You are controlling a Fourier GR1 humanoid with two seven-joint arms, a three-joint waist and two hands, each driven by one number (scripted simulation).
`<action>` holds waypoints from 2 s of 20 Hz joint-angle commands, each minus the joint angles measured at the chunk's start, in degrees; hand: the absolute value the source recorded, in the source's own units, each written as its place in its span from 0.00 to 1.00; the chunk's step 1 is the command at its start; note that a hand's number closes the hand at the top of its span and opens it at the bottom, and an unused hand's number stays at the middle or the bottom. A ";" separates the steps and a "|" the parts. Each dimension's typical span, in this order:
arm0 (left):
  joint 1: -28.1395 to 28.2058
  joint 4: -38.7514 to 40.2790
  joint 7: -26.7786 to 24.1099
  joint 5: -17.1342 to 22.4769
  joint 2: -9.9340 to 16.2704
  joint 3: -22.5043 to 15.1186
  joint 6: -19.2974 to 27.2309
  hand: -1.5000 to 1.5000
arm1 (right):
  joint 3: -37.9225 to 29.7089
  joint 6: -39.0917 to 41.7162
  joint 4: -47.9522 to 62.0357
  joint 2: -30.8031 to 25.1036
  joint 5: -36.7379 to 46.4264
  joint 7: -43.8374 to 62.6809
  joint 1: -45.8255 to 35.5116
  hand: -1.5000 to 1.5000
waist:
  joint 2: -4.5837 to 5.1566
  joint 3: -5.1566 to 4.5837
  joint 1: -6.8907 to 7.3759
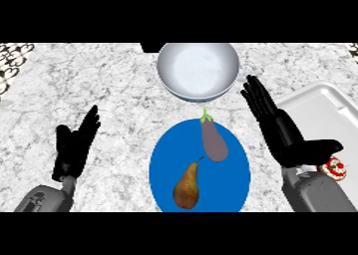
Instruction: Pick the pear from the plate and place it in the bowl
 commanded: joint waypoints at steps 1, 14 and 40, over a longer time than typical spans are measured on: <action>-1.68 -2.48 0.57 -3.32 2.72 0.72 2.15 0.50 | -1.52 4.18 3.98 2.79 -5.45 -0.89 -0.70 1.00 | 0.32 -2.91 0.44; -6.63 -9.54 -1.43 -6.96 8.24 7.07 1.54 0.50 | -6.07 21.79 22.41 -0.08 -8.97 -12.41 5.49 0.00 | 0.18 -3.03 -0.46; -6.03 -11.96 1.75 -13.26 3.32 8.08 1.48 0.50 | 8.06 42.19 22.31 1.42 4.52 23.09 -23.14 0.00 | 0.23 -3.08 -0.28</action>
